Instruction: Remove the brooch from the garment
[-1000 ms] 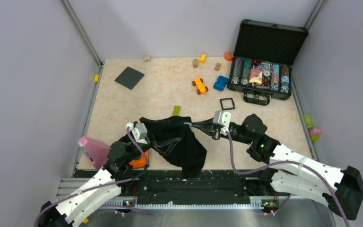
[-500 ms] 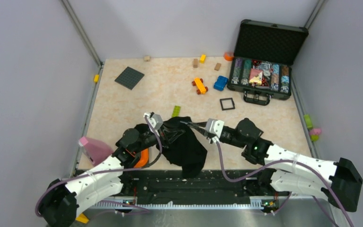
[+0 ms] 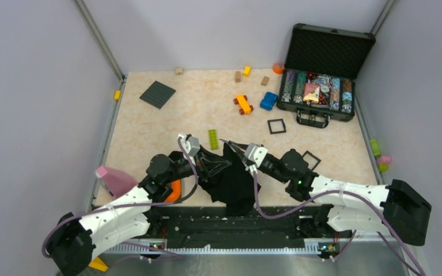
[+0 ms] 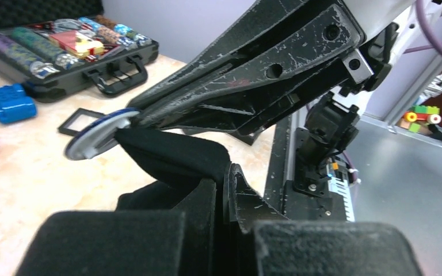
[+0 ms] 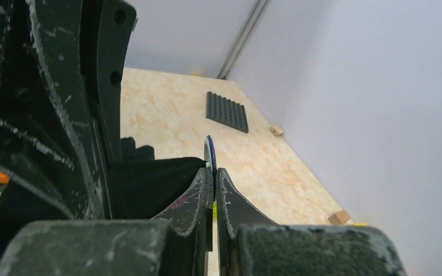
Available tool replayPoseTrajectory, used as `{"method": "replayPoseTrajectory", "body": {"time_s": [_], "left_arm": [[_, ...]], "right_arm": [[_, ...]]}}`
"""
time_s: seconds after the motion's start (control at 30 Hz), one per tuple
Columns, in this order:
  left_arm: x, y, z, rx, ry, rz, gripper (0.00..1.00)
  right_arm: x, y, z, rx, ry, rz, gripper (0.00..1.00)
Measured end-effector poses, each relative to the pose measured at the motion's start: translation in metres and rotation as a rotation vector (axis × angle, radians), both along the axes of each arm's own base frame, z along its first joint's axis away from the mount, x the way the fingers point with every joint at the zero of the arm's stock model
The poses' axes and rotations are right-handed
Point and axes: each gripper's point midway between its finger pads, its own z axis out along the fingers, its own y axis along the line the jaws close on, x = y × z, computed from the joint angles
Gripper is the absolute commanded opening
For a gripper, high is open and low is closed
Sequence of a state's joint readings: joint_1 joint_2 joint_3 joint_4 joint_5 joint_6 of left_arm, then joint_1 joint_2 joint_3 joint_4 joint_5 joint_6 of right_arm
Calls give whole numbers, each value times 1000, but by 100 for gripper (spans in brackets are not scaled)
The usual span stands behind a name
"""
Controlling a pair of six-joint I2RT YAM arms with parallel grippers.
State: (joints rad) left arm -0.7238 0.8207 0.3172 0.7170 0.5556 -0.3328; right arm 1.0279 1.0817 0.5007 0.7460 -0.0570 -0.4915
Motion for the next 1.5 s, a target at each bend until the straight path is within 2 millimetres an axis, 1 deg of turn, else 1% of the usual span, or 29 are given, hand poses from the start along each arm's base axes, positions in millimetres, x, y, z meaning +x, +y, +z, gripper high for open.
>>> {"method": "replayPoseTrajectory", "body": {"time_s": [0.03,0.07,0.1,0.17,0.2,0.27,0.3,0.33,0.37,0.43,0.53,0.63,0.73,0.77,0.83,0.87,0.97,1.0,1.07,1.17,1.23,1.27,1.33,1.4,1.43,1.47,1.5], "left_arm": [[-2,-3,0,0,8,-13,0],[-3,-7,-1,0,14,-25,3],[-6,-10,-1,1,18,-39,11],[-9,-18,-1,3,21,-62,37],[-9,-20,0,1,23,-67,46],[-9,-22,3,-4,23,-65,51],[-8,-21,5,-11,28,-54,58],[-6,-19,7,-19,33,-34,65],[-4,-17,11,-32,38,-11,69],[-1,-6,21,-71,45,55,74],[1,20,46,-156,14,162,79],[0,43,66,-218,-19,248,82],[2,58,78,-260,-45,314,84],[6,62,79,-264,-48,340,83],[15,68,77,-261,-45,400,74],[20,70,75,-253,-44,430,72],[43,73,72,-190,-46,499,71],[53,73,76,-173,-45,514,71],[77,81,96,-181,-54,550,72],[105,98,110,-230,-53,590,72],[119,102,109,-241,-37,592,69],[123,98,106,-234,-27,571,69],[128,85,98,-209,-3,509,71],[130,76,83,-173,35,462,73],[129,73,77,-157,51,448,74],[128,71,69,-135,72,433,78],[126,69,60,-105,95,418,84]], "right_arm": [[1,-1,1,23,0,-9,0],[1,-1,3,49,-1,-14,0],[1,-3,4,77,-3,-18,0],[0,-1,7,127,-10,-14,0],[1,1,9,144,-16,-12,0],[5,5,14,201,-30,-22,0],[7,6,15,221,-35,-28,0],[8,6,17,239,-38,-31,0],[9,6,21,262,-46,-35,0],[10,4,32,305,-59,-39,0],[10,0,56,387,-79,-33,0],[14,-8,73,442,-79,-36,0],[18,-17,85,482,-74,-43,0],[19,-19,87,492,-72,-42,0],[21,-21,93,510,-71,-35,0],[21,-20,97,520,-70,-26,0],[21,-17,114,542,-74,12,0],[20,-16,118,547,-73,25,0],[15,-15,133,564,-85,59,0],[5,-19,153,593,-110,102,0],[0,-20,163,600,-118,120,0],[-1,-20,166,594,-117,125,0],[2,-17,165,567,-91,119,0],[9,-14,154,514,-22,89,0],[12,-15,147,491,14,72,7],[15,-16,137,459,62,49,18],[17,-18,127,431,116,25,31]]}}
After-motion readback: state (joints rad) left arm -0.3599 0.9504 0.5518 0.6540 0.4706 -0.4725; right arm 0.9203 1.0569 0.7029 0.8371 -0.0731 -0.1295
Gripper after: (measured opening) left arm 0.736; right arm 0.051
